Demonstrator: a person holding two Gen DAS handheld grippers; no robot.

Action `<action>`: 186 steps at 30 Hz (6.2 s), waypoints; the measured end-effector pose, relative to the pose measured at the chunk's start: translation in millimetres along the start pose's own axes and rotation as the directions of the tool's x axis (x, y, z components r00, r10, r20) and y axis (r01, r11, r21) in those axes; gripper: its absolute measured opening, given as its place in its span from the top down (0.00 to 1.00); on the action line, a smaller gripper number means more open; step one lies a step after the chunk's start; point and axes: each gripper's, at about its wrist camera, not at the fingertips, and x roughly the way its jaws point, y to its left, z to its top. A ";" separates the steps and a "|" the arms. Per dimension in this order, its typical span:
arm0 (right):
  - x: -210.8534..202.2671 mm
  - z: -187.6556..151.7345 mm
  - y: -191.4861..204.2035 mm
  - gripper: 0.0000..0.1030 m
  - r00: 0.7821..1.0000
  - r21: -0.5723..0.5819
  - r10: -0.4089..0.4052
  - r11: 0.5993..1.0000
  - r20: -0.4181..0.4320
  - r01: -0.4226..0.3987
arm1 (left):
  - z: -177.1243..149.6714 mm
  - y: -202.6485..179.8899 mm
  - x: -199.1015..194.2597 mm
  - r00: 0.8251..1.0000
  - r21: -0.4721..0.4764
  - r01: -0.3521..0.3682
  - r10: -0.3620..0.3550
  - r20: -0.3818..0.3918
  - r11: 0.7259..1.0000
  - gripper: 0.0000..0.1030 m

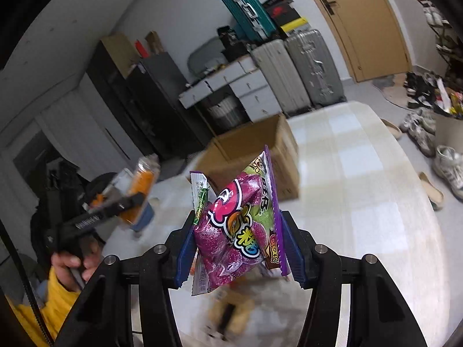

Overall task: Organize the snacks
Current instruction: 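Lift both held bags and carry them over the open cardboard box, then open both tools to drop the bags into the box, then withdraw both tools back from the box toward the snack pile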

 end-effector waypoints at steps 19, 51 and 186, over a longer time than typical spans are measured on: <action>81.2 155.6 40.8 0.46 0.991 -0.018 0.131 0.991 -0.029 -0.131 | 131.1 -31.6 41.1 0.998 0.057 -0.054 0.056 -0.029 0.997 0.67; 253.8 140.0 -30.4 0.46 0.943 -0.019 -0.009 1.000 -0.332 0.003 | 159.0 -19.0 275.4 0.939 0.141 -0.067 0.110 -0.327 0.988 0.67; 3.8 -86.7 56.4 0.00 0.966 -0.340 -0.124 0.919 0.227 0.198 | -92.2 -51.8 13.5 0.967 0.054 -0.210 0.200 0.157 0.976 0.01</action>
